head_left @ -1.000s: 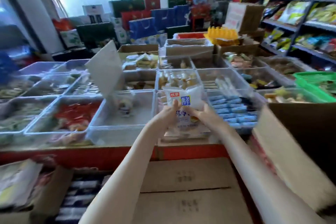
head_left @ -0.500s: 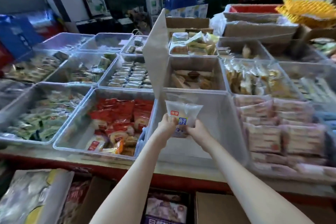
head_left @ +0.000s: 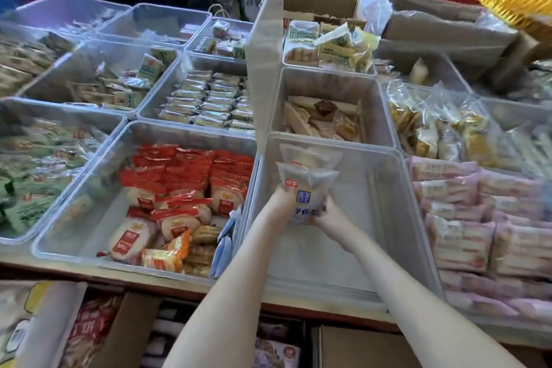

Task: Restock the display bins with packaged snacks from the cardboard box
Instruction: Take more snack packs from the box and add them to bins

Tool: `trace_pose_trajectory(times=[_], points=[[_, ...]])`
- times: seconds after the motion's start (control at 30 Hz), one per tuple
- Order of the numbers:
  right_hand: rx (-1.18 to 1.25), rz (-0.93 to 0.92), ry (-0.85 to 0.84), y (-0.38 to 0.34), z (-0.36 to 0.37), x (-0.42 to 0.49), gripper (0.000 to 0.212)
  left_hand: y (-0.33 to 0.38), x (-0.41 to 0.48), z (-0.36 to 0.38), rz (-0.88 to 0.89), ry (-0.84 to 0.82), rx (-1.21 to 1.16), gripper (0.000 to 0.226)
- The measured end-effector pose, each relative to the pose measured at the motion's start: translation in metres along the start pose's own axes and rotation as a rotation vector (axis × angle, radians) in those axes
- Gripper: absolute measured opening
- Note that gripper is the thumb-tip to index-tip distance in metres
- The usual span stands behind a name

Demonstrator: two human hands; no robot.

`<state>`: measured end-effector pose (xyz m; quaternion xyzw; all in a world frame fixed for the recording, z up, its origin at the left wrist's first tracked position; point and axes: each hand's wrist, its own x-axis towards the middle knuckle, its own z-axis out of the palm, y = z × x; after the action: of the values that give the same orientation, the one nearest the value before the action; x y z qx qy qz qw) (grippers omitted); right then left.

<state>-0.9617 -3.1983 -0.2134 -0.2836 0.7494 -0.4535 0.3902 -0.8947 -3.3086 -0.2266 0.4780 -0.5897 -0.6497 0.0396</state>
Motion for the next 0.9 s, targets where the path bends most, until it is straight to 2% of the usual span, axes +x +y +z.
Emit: trace_pose_trajectory(times=[0.13,0.23,0.4,0.5,0.67,0.8,0.9], points=[[-0.058,0.028,0.048,-0.016,-0.002,-0.015,0.071,0.012,-0.033,-0.006,0.000,0.098,0.082,0.053],[-0.228,0.102,0.166,-0.020,-0.013,-0.031,0.081,0.020,-0.065,0.002,0.101,0.154,0.221,0.050],[-0.489,0.014,0.273,-0.042,-0.055,-0.100,0.058,0.024,-0.139,0.042,0.347,0.057,0.543,0.048],[-0.581,-0.065,0.314,-0.051,-0.090,-0.157,0.053,0.036,-0.192,0.085,0.543,-0.019,0.603,0.049],[-0.732,-0.161,0.447,-0.050,-0.167,-0.263,0.047,0.057,-0.277,0.169,0.801,-0.046,0.817,0.053],[-0.750,-0.119,0.546,-0.029,-0.242,-0.365,0.047,0.055,-0.348,0.256,0.960,-0.081,0.876,0.042],[-0.767,-0.070,0.646,-0.001,-0.301,-0.450,0.048,0.047,-0.407,0.330,1.059,-0.130,0.899,0.042]])
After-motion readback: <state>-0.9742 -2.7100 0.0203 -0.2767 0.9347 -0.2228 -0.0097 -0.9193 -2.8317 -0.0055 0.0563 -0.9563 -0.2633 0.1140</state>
